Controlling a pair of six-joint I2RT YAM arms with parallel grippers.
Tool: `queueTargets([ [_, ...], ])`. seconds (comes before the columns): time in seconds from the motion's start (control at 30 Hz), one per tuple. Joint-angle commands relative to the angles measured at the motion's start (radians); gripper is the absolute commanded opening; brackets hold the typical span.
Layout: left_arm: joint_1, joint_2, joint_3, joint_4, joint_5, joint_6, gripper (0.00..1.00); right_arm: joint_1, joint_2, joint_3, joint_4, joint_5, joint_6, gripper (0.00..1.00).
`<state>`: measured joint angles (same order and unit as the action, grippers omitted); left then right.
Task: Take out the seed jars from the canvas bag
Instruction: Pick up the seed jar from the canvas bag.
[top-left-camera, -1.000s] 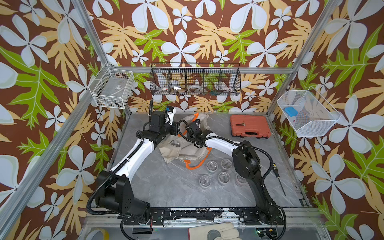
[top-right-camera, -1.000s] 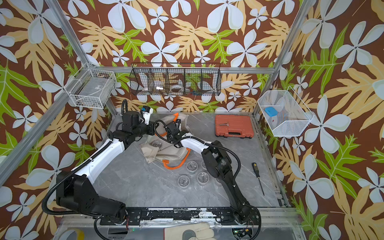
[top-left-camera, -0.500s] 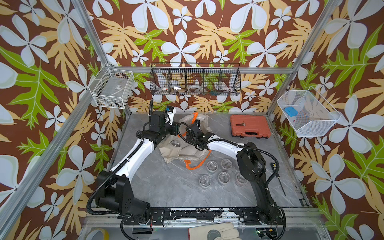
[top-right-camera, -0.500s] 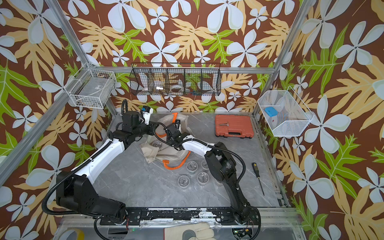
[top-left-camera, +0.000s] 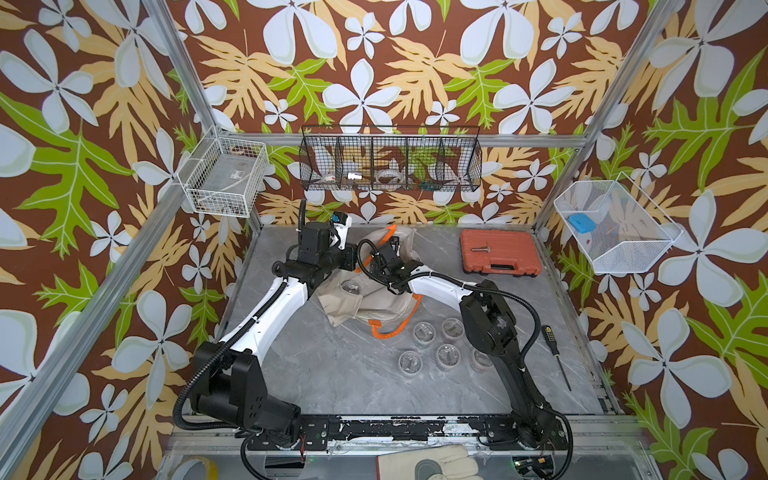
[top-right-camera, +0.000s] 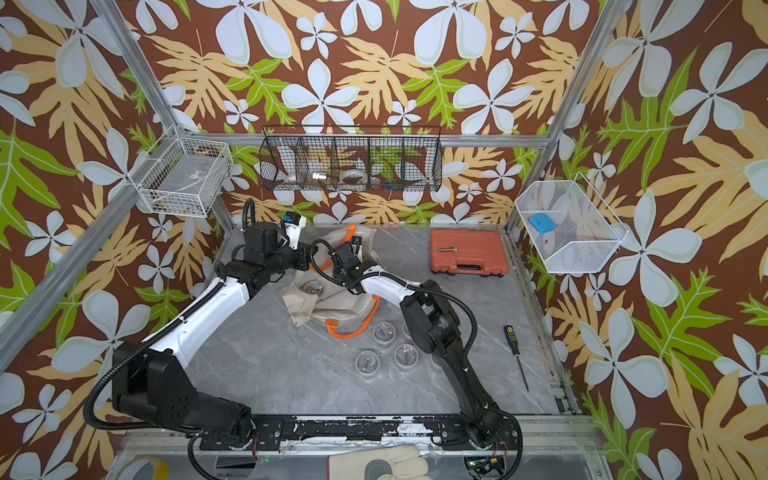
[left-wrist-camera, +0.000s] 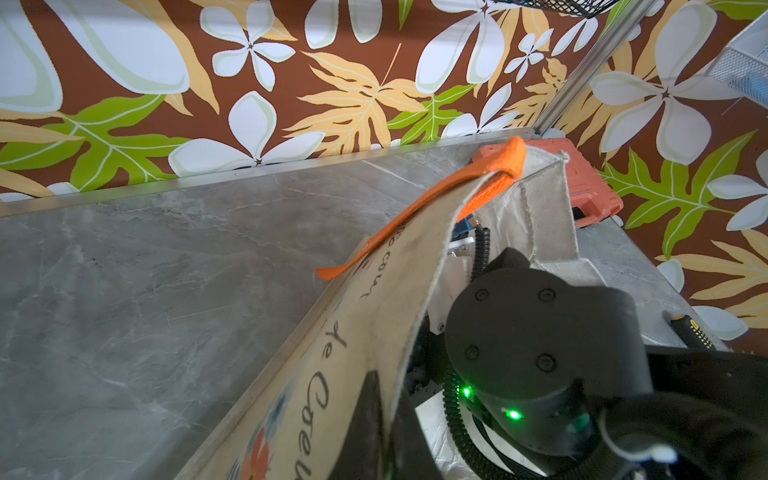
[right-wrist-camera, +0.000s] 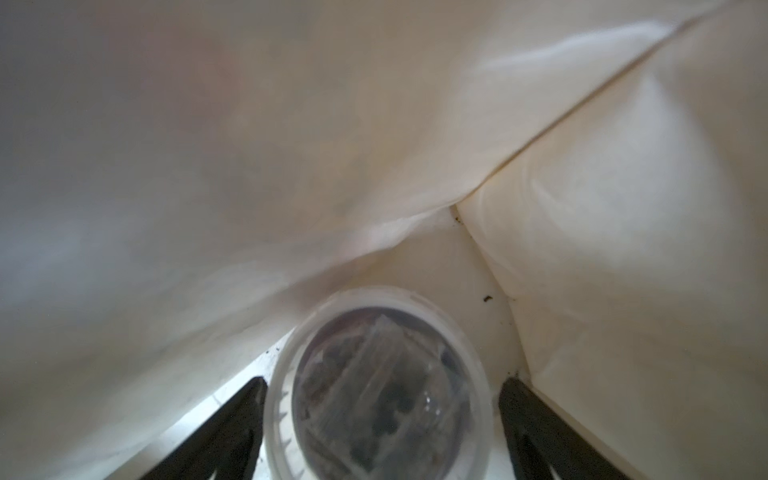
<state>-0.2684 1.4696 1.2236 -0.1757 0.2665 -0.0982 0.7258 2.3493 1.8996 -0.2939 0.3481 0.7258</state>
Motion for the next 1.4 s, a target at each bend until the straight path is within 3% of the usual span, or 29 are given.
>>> queueTargets([
  [0.0, 0.000, -0.005, 0.001, 0.044, 0.020, -0.003, 0.00, 0.001, 0.012, 0.025, -0.004, 0.020, 0.001, 0.86],
  [0.17, 0.000, -0.006, 0.001, 0.044, 0.020, -0.003, 0.00, -0.002, 0.016, 0.032, -0.010, 0.011, 0.001, 0.71],
  [0.57, -0.001, -0.009, 0.001, 0.044, 0.019, -0.002, 0.00, -0.002, 0.004, -0.011, -0.009, -0.026, 0.014, 0.82],
  [0.87, -0.001, -0.009, 0.003, 0.044, 0.017, -0.002, 0.00, -0.001, -0.029, -0.033, -0.007, -0.027, 0.012, 0.65],
  [1.37, 0.000, -0.009, 0.003, 0.042, -0.020, -0.003, 0.00, 0.102, -0.416, -0.412, 0.072, 0.030, 0.023, 0.64],
])
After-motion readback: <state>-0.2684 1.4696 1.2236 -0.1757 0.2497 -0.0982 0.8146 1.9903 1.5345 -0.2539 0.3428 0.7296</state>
